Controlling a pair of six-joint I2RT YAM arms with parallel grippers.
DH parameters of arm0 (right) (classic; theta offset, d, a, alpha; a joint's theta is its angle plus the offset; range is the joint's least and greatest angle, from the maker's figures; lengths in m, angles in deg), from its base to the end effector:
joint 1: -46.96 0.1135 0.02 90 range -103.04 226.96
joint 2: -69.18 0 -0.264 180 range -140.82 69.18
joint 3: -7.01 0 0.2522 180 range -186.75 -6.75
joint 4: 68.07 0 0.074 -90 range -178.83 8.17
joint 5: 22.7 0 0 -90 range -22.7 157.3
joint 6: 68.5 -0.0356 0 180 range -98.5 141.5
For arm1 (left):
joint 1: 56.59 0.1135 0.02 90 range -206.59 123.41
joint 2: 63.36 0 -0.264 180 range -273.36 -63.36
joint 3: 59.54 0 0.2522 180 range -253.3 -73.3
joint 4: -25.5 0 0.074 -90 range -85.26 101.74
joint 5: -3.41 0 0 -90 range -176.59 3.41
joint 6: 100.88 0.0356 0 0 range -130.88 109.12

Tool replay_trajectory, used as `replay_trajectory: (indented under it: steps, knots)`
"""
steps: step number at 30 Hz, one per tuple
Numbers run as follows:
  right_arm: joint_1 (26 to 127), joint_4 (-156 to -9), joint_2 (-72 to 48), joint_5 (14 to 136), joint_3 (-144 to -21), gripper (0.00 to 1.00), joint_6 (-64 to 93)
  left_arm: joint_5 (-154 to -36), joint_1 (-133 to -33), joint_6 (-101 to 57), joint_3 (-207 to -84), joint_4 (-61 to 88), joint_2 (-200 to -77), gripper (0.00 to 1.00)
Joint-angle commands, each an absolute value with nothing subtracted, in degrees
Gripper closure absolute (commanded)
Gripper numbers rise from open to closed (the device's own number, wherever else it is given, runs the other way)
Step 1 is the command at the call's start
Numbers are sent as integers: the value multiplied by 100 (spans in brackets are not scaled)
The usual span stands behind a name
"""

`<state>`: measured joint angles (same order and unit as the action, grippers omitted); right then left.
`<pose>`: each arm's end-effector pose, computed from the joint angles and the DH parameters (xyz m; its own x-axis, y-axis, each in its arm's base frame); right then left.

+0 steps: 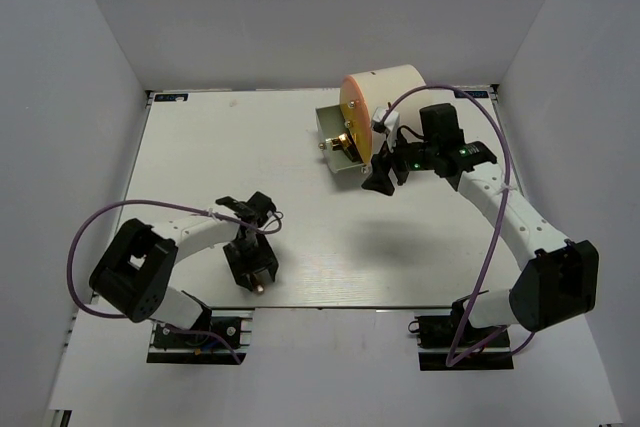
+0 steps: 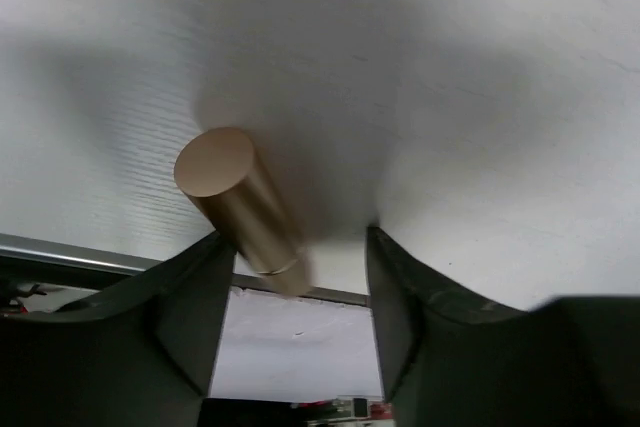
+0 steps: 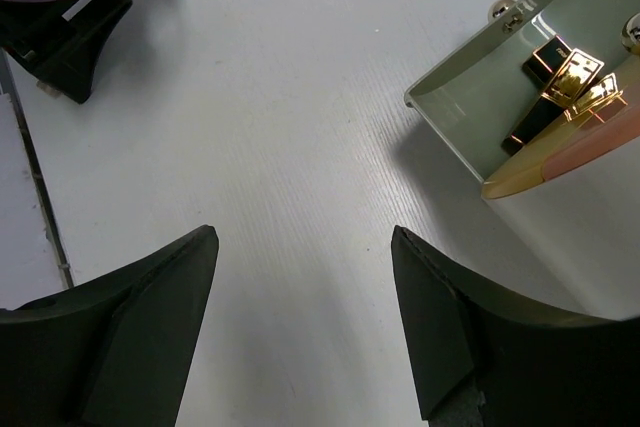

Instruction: Organize the makeup

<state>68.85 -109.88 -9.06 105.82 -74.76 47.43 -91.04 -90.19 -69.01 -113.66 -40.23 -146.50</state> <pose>0.2681 0.1316 0.3244 -0.1911 -0.4455 -0.8747 -0.9217 0.3880 0.0037 0.1650 -0.1129 0.1441 -0.9023 -0.4171 0.1094 -0.4164 0.9087 0.0295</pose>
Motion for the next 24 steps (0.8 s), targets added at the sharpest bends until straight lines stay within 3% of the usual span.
replay_trajectory:
  steps: [1, 2, 10, 13, 17, 20, 22, 23, 24]
  knots:
    - [6876, -10855, -720, 10518, -7373, 24, 4743, -8738, -9130, -6907, -11347, -3538, -14835, 37]
    - [6884, -10855, -720, 10518, -7372, 24, 4734, -8738, -9130, -6907, -11338, -3537, -14835, 37]
    - [6876, -10846, -685, 10439, -7302, 24, 4734, -8773, -9306, -6766, -11504, -3186, -14862, 80]
    - [6867, -10872, -693, 10413, -7319, 24, 4760, -8931, -9358, -6521, -11908, -3019, -14818, 89]
    - [6867, -10855, -641, 10273, -7346, 25, 4769, -9309, -9359, -6082, -12908, -2396, -14835, 91]
    - [6858, -10714, -597, 10079, -7328, 34, 4594, -9546, -9359, -5879, -13803, -1868, -15142, 91]
    - [6850, -10644, -553, 10026, -7346, 45, 4515, -9564, -9289, -5800, -14333, -1588, -15614, 91]
    - [6849, -10618, -544, 9965, -7337, 51, 4488, -9564, -9289, -5773, -14596, -1516, -15800, 91]
    - [6841, -10600, -535, 9930, -7346, 66, 4479, -9573, -9236, -5764, -15130, -1446, -16011, 91]
